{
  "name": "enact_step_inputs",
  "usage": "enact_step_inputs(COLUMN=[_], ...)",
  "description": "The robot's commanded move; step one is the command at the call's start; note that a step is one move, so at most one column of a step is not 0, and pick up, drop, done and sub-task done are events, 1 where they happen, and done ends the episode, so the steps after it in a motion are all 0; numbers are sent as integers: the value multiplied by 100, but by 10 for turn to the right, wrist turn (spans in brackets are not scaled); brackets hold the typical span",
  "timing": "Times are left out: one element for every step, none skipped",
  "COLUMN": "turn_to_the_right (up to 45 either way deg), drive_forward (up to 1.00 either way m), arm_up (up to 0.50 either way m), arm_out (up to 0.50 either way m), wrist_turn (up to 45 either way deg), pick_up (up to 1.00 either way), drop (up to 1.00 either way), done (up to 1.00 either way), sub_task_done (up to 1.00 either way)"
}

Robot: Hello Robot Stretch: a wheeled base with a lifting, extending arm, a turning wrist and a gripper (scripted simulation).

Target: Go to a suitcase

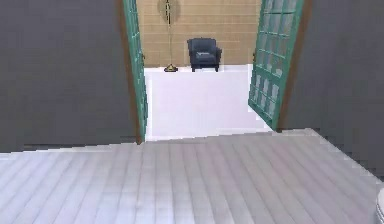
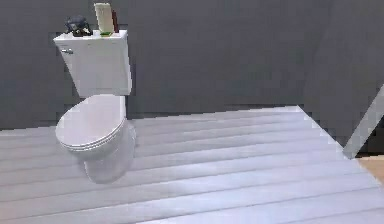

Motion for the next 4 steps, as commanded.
enact_step_inputs(turn_to_the_right=[0, 0, -60, 0], drive_forward=[100, 85, 0, 100], arm_up=[0, 0, 0, 0], arm_out=[0, 0, 0, 0], wrist_turn=[0, 0, 0, 0], pick_up=[0, 0, 0, 0], drop=[0, 0, 0, 0], done=[0, 0, 0, 0], sub_task_done=[0, 0, 0, 0])
